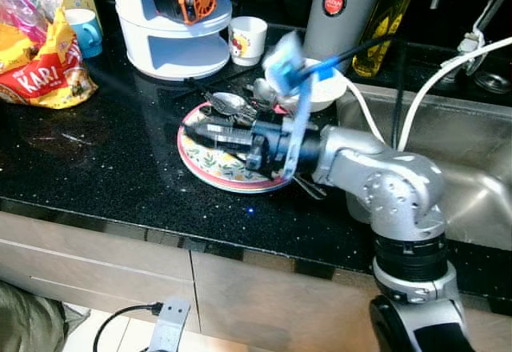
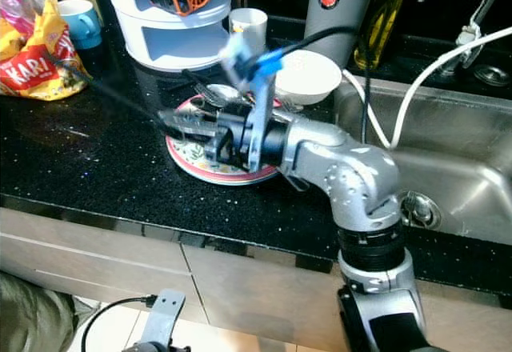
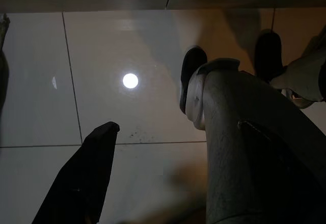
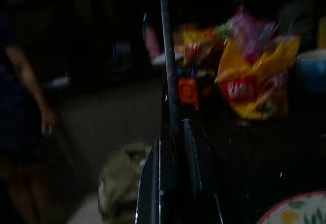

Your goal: Kitchen organization

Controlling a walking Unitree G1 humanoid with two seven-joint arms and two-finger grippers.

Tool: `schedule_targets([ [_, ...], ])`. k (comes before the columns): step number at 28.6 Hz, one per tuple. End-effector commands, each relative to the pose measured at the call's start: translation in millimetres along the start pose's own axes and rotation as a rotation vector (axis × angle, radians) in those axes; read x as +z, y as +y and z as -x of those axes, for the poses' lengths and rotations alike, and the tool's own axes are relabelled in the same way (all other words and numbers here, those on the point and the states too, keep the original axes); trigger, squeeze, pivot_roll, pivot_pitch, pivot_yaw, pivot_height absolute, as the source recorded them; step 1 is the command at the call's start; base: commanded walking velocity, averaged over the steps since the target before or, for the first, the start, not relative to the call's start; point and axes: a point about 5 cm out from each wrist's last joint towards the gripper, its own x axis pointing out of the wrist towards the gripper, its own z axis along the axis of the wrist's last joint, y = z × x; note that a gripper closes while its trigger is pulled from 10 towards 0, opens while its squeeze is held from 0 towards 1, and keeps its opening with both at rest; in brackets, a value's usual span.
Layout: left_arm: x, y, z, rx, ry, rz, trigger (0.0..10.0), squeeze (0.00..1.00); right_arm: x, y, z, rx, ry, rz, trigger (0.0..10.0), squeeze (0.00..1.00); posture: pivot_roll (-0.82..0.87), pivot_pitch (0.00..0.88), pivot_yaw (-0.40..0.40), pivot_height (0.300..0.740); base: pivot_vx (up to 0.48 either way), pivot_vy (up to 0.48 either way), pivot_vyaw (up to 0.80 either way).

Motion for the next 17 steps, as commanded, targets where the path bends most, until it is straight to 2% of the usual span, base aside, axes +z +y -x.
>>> schedule_targets([
  [1, -20.8, -6.2, -0.7, -0.021, 0.084, -0.008, 10.0, 0.00, 7.6, -3.6, 1.9, -0.027, -0.058, -0.011, 0.0, 0.00, 0.02, 0.046, -0.054, 0.740, 0.000, 0.000, 0.00],
  [4, -20.7, -6.2, -0.7, -0.021, 0.083, -0.009, 10.0, 0.00, 8.2, -5.2, 2.0, -0.040, -0.066, -0.016, 0.0, 0.00, 0.02, 0.047, -0.054, 0.740, 0.000, 0.000, 0.00],
  [5, -20.5, -6.2, -0.7, -0.021, 0.083, -0.010, 10.0, 0.00, 7.7, -7.6, 2.1, -0.062, -0.066, -0.017, 2.3, 0.00, 0.02, 0.046, -0.054, 0.740, 0.000, 0.000, 0.00],
  [6, -20.2, -6.3, -0.7, -0.021, 0.082, -0.011, 10.0, 0.00, 8.3, -10.2, 1.7, -0.094, -0.081, -0.010, 5.6, 0.00, 0.02, 0.047, -0.054, 0.740, 0.000, 0.000, 0.00],
  [7, -19.9, -6.4, -0.7, -0.021, 0.081, -0.010, 10.0, 0.00, 9.9, -12.3, 0.5, -0.125, -0.104, -0.007, 10.0, 0.00, 0.02, 0.048, -0.056, 0.740, 0.000, 0.000, 0.00],
  [11, -19.4, -6.9, -0.8, -0.023, 0.080, -0.009, 10.0, 0.00, 15.8, -16.6, -3.7, -0.200, -0.159, 0.004, 10.0, 0.00, 0.02, 0.051, -0.058, 0.740, 0.000, 0.000, 0.00],
  [17, -19.0, -7.7, -0.9, -0.027, 0.080, -0.006, 10.0, 0.00, 20.7, -21.4, -6.6, -0.275, -0.195, 0.008, 10.0, 0.00, 0.02, 0.054, -0.058, 0.740, 0.000, 0.000, -0.68],
])
